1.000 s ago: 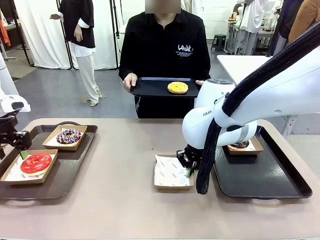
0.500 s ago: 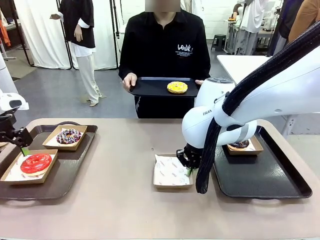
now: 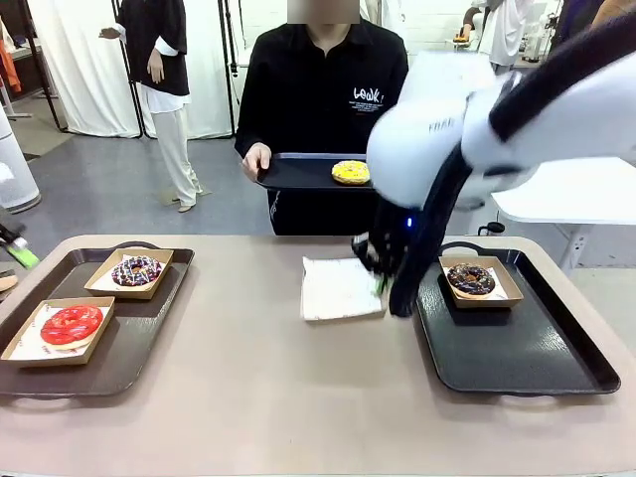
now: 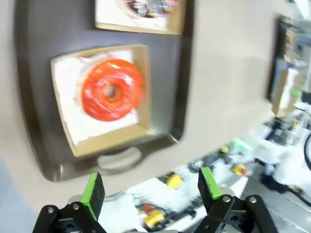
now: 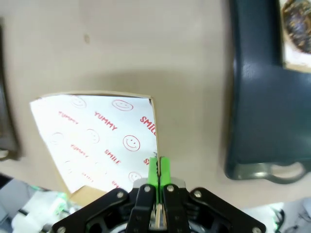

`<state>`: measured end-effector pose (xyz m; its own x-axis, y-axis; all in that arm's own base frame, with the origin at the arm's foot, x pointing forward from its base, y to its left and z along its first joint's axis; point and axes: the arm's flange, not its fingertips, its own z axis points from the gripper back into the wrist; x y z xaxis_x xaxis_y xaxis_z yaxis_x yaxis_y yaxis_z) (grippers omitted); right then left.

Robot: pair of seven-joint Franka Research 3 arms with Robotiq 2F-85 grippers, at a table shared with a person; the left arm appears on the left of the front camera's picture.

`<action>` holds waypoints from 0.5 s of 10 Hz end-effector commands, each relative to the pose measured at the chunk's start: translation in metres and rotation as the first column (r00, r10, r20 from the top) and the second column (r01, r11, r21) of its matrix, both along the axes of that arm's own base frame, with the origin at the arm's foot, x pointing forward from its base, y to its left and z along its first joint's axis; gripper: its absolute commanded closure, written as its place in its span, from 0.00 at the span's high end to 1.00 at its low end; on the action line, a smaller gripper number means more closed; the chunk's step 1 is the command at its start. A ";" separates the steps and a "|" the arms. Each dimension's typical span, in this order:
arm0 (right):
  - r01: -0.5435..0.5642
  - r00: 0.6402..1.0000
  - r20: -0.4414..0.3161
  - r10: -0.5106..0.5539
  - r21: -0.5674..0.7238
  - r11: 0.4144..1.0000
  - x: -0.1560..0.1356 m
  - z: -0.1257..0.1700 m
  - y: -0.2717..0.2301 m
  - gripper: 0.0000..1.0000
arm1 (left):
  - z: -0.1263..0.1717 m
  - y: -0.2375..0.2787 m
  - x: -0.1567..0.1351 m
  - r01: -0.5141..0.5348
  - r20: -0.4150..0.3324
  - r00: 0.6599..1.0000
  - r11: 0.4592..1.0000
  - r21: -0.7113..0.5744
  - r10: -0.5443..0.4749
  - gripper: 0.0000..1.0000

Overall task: Individually package the donuts and arrange them on the tray.
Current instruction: Place the picked Paper togo box on the Handle tray while simultaneously picking up another Paper togo box from the table with the other hand.

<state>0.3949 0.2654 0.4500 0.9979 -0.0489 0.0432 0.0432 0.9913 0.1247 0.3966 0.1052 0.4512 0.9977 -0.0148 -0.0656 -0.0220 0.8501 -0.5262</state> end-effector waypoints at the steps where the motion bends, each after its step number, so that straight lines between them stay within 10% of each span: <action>1: 0.055 0.998 0.010 -0.055 -0.017 0.998 0.025 0.034 0.011 0.00 | 0.024 0.041 -0.003 -0.046 -0.011 0.999 0.978 -0.202 0.045 1.00; 5: 0.082 0.996 0.043 -0.080 -0.043 0.996 0.090 0.077 0.051 0.00 | 0.039 0.124 -0.015 -0.149 0.056 0.976 0.829 -0.539 0.211 1.00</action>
